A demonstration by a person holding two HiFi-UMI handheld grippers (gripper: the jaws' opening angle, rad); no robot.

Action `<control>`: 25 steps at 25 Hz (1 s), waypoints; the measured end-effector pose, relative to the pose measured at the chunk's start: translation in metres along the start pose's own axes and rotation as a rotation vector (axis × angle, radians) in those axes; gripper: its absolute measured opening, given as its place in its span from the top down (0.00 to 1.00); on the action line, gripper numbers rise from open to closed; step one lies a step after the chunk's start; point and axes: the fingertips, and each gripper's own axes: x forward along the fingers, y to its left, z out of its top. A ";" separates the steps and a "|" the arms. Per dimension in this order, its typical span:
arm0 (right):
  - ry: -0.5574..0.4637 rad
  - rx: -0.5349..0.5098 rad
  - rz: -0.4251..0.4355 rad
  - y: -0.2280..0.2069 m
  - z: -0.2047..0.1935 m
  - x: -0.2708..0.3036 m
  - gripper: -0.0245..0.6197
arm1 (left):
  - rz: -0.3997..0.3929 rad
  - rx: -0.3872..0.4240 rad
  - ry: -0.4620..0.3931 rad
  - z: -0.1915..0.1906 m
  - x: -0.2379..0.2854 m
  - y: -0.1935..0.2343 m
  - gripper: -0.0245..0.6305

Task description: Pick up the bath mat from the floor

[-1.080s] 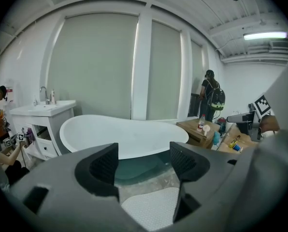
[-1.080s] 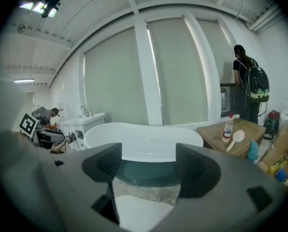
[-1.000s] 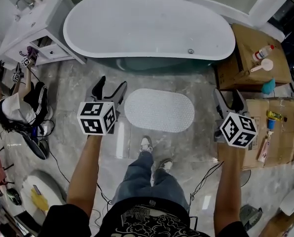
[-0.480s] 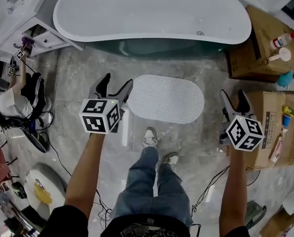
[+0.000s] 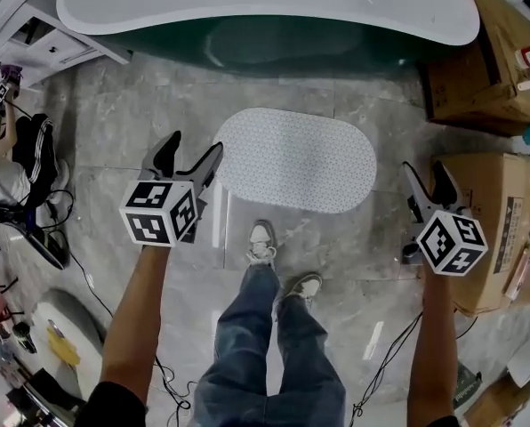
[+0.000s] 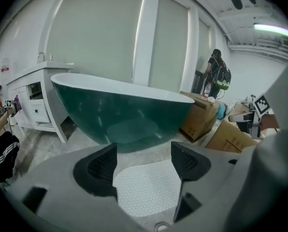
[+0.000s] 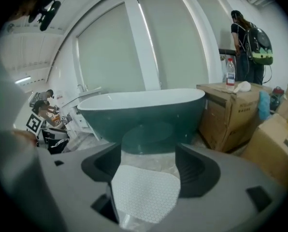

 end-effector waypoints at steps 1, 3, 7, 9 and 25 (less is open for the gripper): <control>0.007 0.004 0.003 -0.003 -0.012 0.007 0.42 | 0.004 0.003 0.001 -0.011 0.006 0.003 0.41; 0.021 0.004 0.007 -0.009 -0.037 0.020 0.42 | 0.011 0.003 0.006 -0.035 0.018 0.009 0.41; 0.050 -0.003 0.010 -0.024 -0.084 0.042 0.41 | 0.026 0.008 0.028 -0.084 0.042 0.019 0.41; 0.064 0.001 0.003 -0.034 -0.108 0.051 0.41 | 0.026 0.007 0.040 -0.108 0.056 0.021 0.41; 0.096 -0.002 -0.014 -0.080 -0.243 0.162 0.40 | 0.049 -0.043 0.033 -0.229 0.181 0.070 0.38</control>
